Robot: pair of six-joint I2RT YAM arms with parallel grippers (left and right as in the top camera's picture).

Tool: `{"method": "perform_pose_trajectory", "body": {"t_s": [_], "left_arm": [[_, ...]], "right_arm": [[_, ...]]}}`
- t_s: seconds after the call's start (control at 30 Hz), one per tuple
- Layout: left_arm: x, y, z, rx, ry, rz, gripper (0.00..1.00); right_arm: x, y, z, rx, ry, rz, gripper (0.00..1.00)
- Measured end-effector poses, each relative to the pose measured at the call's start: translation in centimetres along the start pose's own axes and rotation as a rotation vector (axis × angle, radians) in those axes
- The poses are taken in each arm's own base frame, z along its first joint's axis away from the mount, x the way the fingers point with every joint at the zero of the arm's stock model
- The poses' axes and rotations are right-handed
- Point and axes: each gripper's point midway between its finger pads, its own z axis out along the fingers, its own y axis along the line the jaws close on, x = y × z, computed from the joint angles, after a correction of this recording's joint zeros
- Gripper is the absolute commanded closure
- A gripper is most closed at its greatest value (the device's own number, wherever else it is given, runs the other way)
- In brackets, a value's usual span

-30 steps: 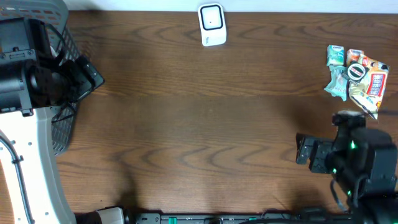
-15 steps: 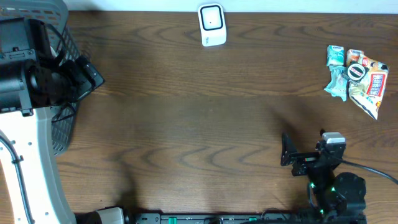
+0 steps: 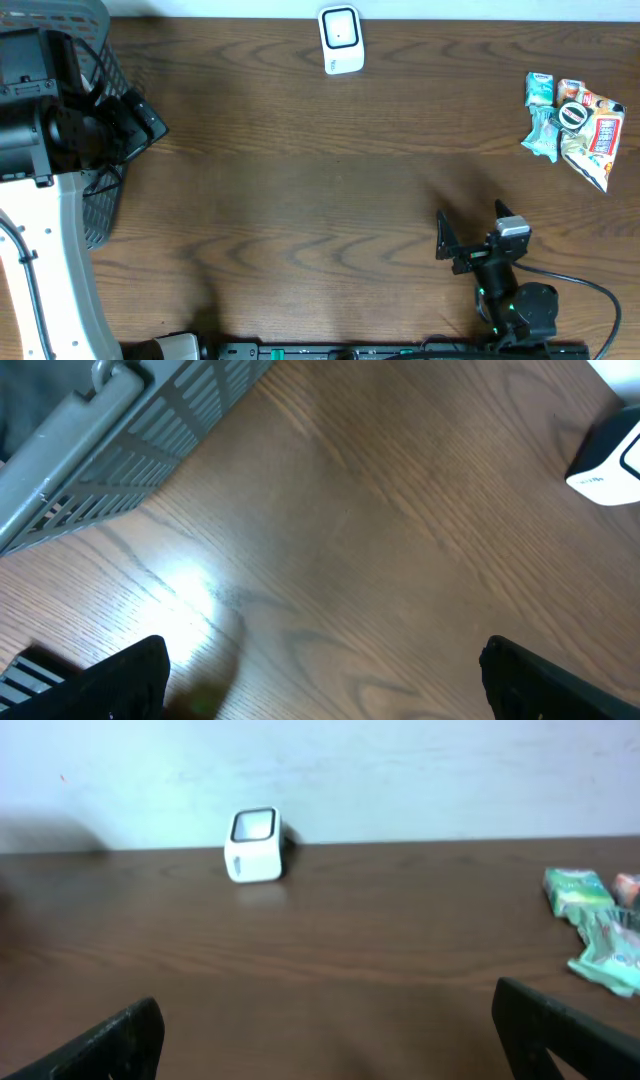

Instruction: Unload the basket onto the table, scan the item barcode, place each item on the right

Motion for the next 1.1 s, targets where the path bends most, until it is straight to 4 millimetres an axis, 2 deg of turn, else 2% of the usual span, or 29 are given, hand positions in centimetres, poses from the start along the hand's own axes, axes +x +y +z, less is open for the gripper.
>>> {"method": "perform_pose_trajectory", "body": {"t_s": [0.3,0.4,0.8,1.1], "left_arm": [[0.0,0.0,0.0,0.0,0.0,0.0,0.02],[0.0,0.0,0.0,0.0,-0.001,0.0,0.02],[0.0,0.0,0.0,0.0,0.0,0.0,0.02],[0.0,0.0,0.0,0.0,0.0,0.0,0.02]], "right_arm": [[-0.3,-0.1,0.2,0.007,-0.035,-0.073,0.01],[0.3,-0.7,0.2,0.039,-0.014,-0.073,0.01],[0.2,-2.7,0.0,0.132,-0.015,-0.068,0.01],[0.2,-2.7,0.0,0.136,-0.015,-0.068,0.01]]}}
